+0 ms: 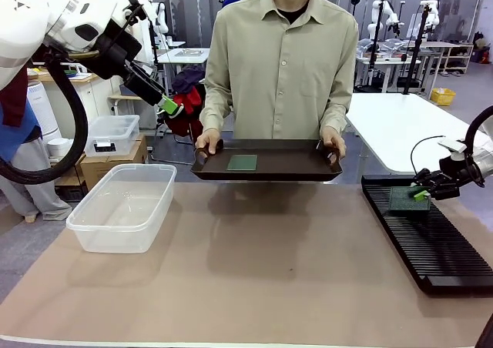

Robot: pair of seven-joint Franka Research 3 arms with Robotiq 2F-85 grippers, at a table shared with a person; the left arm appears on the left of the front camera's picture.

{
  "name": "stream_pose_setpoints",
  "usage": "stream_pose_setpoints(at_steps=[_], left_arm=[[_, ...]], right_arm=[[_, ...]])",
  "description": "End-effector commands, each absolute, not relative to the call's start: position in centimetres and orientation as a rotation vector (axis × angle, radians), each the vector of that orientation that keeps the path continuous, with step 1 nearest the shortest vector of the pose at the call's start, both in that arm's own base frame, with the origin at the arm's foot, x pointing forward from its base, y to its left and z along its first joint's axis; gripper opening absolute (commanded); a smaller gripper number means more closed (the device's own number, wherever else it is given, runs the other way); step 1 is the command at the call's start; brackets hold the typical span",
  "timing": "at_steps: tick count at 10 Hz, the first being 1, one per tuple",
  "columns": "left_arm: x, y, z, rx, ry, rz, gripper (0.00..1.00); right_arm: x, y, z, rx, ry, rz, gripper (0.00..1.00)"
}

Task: Sort PCBs into racks and boxes based on the side picked up.
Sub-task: If the short side of the Blank PCB is picked up, insert it into the PCB Rack ; if the long side is picked up, place it in the Organizing box.

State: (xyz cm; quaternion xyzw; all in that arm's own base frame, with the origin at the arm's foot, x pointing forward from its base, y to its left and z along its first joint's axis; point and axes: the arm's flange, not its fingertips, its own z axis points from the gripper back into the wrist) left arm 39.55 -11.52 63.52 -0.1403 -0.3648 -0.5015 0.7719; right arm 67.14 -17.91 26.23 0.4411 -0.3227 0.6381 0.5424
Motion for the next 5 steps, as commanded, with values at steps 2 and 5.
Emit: stream_pose_setpoints(at_steps=[2, 5], left_arm=[[39.6, -11.4, 63.3, -0.328, -0.795, -1.09, 1.0], [39.6, -11.4, 63.3, -0.328, -0.795, -1.09, 1.0]], right_arm=[[67.7, -18.0, 27.2, 1.034, -0.735, 1.541, 0.71], [67.4, -18.4, 28.3, 1.01, -0.771, 1.542, 1.0]])
